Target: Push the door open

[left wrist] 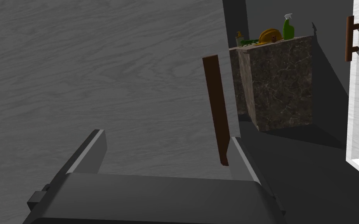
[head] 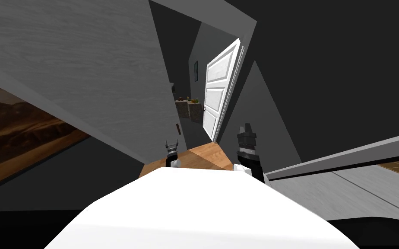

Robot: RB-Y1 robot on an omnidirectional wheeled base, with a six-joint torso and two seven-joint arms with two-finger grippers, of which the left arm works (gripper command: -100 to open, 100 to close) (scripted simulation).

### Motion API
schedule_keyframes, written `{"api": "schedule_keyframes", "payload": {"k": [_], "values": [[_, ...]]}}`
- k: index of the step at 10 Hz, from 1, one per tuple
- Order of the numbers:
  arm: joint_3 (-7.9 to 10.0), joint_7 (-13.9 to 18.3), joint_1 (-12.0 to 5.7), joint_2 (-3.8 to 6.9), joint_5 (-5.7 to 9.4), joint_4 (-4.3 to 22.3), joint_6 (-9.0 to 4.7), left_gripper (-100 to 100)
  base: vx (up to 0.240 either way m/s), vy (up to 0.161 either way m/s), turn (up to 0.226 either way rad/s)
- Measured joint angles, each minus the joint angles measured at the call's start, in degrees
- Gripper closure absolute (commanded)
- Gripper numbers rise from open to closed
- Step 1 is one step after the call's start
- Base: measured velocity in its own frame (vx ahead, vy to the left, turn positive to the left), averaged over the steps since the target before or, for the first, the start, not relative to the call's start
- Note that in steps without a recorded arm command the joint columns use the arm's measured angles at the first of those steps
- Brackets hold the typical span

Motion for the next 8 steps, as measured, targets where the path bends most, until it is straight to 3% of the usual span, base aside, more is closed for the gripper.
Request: {"api": "schedule_keyframes", "payload": {"k": [6, 8], "values": [[-0.1, 4.64, -2.45, -1.48, 3.27, 6.65, -1.28, -100, 0.071, 0.058, -0.108], [-0.17, 6.28, -3.26, -2.4, 4.5, 8.98, -1.76, -100, 0.098, 0.078, -0.087]]}}
